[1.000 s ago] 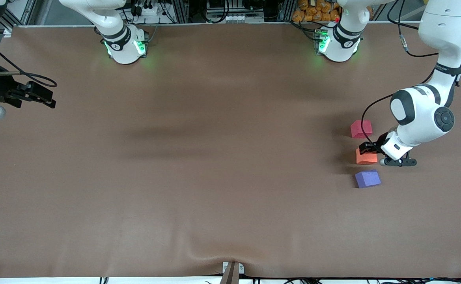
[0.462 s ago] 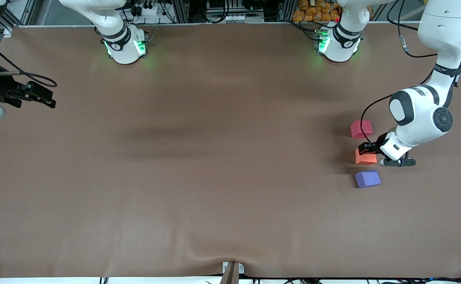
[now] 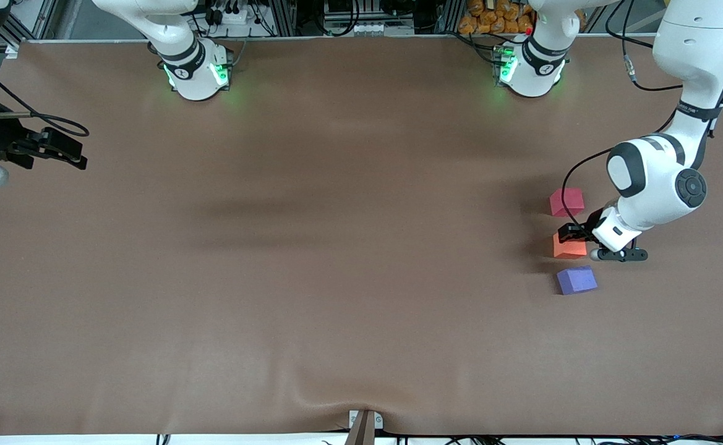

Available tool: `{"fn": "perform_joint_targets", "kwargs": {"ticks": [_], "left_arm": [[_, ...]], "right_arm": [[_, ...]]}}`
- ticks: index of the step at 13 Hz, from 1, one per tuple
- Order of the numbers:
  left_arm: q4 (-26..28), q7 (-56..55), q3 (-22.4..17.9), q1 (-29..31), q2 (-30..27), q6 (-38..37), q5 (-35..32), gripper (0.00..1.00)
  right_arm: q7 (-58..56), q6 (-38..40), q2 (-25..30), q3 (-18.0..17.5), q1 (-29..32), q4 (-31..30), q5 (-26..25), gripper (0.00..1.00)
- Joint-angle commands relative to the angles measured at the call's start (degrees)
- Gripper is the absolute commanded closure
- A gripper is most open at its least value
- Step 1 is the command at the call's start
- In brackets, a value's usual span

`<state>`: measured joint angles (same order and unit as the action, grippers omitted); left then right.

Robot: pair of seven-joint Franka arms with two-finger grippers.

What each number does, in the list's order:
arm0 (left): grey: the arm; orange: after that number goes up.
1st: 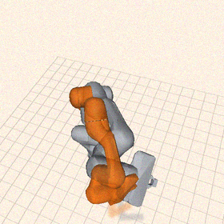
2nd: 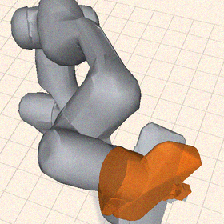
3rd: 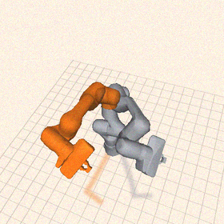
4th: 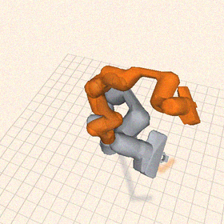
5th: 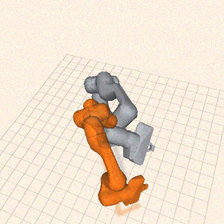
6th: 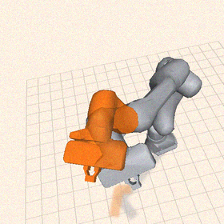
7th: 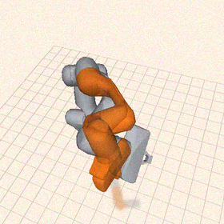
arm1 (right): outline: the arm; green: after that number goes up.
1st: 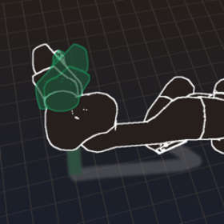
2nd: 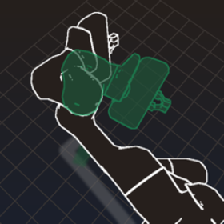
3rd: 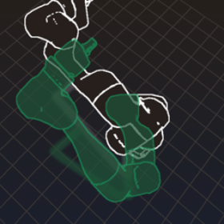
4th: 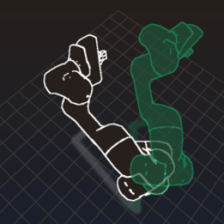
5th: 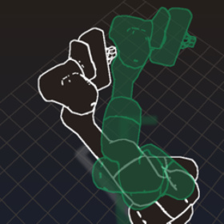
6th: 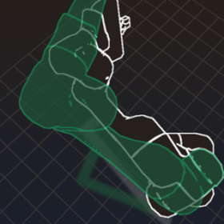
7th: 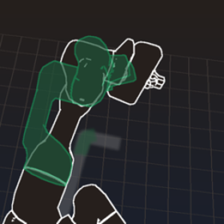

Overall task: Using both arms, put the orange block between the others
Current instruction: 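Lower the orange cube onto the table between the pink and purple cubes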

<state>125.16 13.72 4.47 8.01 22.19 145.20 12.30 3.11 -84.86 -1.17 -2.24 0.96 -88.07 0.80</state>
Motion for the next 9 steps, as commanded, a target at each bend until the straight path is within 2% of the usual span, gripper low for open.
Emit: {"fn": "perform_joint_targets", "kwargs": {"ticks": [1,3,9], "left_arm": [[0.35,1.83,0.45,0.6,0.14,1.13,1.5,0.74],[0.09,1.83,0.45,0.69,0.14,1.13,1.5,0.74],[-0.18,1.83,0.45,1.74,0.23,1.13,1.5,0.74]], "right_arm": [[0.22,0.48,0.2,-0.05,1.15,0.27,1.21,0.0],[0.41,0.83,0.29,-0.05,2.29,0.18,2.53,0.0],[-0.38,0.22,0.38,0.04,2.65,0.27,2.01,0.0]]}}
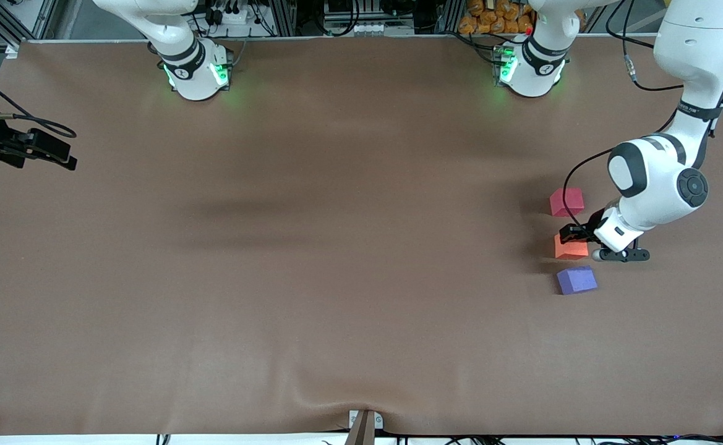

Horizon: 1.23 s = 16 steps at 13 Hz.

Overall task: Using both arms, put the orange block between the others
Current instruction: 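Lower the orange cube onto the table between the pink and purple cubes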

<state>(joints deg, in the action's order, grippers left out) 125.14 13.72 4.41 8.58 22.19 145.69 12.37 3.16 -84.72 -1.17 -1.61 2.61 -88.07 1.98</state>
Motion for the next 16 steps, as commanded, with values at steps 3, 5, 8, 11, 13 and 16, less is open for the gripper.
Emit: {"fn": "perform_joint_targets", "kwargs": {"ticks": [3,5,8,11,13,16], "left_arm": [[-0.25,1.83,0.52,1.18,0.57,0.65,1.43,0.63],[-0.25,1.83,0.6,1.0,0.57,0.65,1.43,0.61],[-0.33,1.83,0.6,1.0,0.57,0.65,1.43,0.63],[-0.33,1.74,0.69,0.91,0.57,0.65,1.69,0.63],[-0.42,1.74,0.69,0.74,0.57,0.65,2.31,0.41],[-0.77,1.22,0.69,0.47,0.57,0.56,2.31,0.0]], "right_arm": [[-0.44,0.0,0.38,-0.59,0.82,0.18,0.83,0.0],[-0.44,0.0,0.29,-0.68,0.73,0.18,0.83,0.0],[-0.44,0.17,0.29,-0.68,0.64,0.09,0.83,0.0],[-0.44,0.26,0.29,-0.68,0.64,-0.09,0.83,0.0],[-0.44,0.35,0.2,-0.68,0.64,-0.09,0.83,0.0],[-0.44,0.44,0.2,-0.68,0.56,-0.09,0.83,0.0]]}}
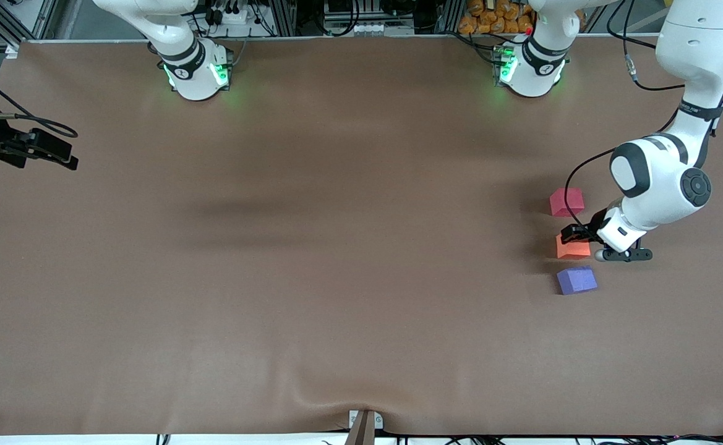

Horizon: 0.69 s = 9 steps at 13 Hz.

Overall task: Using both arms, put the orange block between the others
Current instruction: 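Open the left gripper and lift it off the orange cube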

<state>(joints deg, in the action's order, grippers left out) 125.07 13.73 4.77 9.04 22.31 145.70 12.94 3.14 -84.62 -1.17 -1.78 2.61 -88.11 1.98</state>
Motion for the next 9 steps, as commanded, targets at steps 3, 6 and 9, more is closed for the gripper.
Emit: {"fn": "perform_joint_targets", "kwargs": {"ticks": [3,6,9], "left_arm": [[-1.06,1.56,0.24,0.45,-0.77,-0.06,1.65,0.0],[-3.41,0.86,0.15,0.63,-3.76,-6.18,1.65,0.0],[-9.57,-2.55,-0.37,0.8,-7.27,-18.22,1.65,0.0]], "right_arm": [[-0.41,0.16,0.12,-0.51,0.47,-0.04,0.83,0.0],[-0.41,0.16,0.11,-0.59,0.38,-0.04,0.83,0.0],[-0.41,0.25,0.11,-0.59,0.38,-0.04,0.83,0.0]]}}
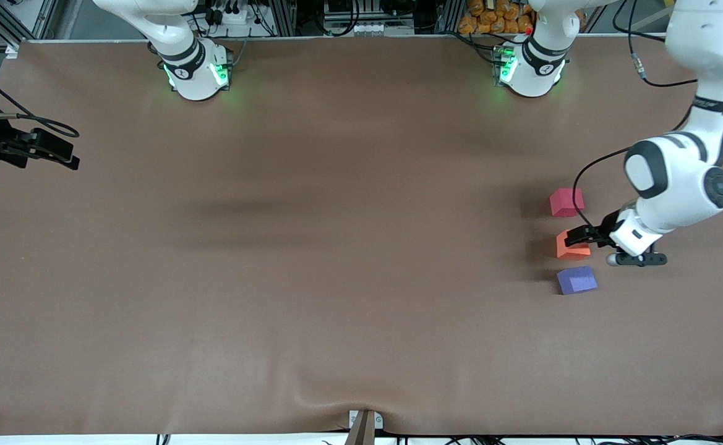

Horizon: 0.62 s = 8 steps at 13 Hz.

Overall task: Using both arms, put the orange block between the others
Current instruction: 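Open the left gripper and lift it off the orange cube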

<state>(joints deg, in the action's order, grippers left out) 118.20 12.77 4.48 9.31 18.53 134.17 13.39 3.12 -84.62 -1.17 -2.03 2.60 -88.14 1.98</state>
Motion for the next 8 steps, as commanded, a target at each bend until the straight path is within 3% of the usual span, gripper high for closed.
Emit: {"fn": "perform_joint_targets", "kwargs": {"ticks": [1,3,6,8], "left_arm": [[-3.32,-2.65,-0.18,0.53,-5.59,-9.34,0.59,0.0],[-6.65,-3.02,-0.61,0.44,-9.55,-15.57,0.23,0.0],[-18.23,-5.55,-0.71,0.53,-12.11,-33.04,-5.1,0.0],[-25.97,-5.83,-0.79,0.44,-12.55,-40.62,-6.09,0.0]], "right_arm": [[-0.4,0.25,0.12,-0.35,0.39,-0.1,0.83,0.0],[-0.4,0.33,0.12,-0.35,0.39,-0.01,0.83,0.0],[-0.4,0.25,0.12,-0.35,0.39,-0.01,0.83,0.0],[-0.31,0.25,-0.06,-0.35,0.39,-0.01,0.83,0.0]]}}
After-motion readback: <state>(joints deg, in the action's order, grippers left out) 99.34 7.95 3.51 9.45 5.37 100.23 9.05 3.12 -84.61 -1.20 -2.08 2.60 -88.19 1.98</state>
